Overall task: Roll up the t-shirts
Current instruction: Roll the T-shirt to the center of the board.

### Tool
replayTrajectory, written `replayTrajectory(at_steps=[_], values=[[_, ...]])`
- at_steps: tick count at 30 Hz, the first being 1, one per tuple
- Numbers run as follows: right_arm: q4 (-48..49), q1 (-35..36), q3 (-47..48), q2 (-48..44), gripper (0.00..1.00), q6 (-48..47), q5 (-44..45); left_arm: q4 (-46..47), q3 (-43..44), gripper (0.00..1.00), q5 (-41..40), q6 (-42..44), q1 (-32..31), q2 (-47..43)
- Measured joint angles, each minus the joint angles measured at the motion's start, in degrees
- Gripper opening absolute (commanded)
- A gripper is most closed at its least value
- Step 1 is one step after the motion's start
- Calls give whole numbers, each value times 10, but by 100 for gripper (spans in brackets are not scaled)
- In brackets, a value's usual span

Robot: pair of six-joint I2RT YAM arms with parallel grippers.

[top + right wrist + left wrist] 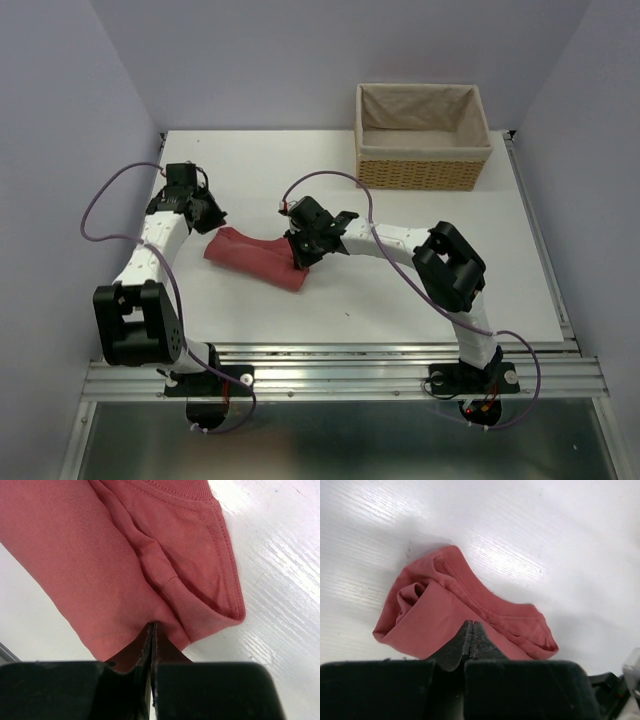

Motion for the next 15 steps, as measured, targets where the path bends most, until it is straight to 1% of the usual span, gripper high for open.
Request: replayTrajectory(at_steps=[5,8,13,15], values=[[0,0,0,0,1,0,3,-16,2,0,-8,10,-5,-72],[-2,0,2,0,1,0,3,-7,-31,0,-4,9,-12,-89],[-4,0,3,0,1,0,2,11,-108,0,-1,-9,-15,-65],[-5,0,5,0,1,0,1,26,-127,0,-6,-21,-15,-38]])
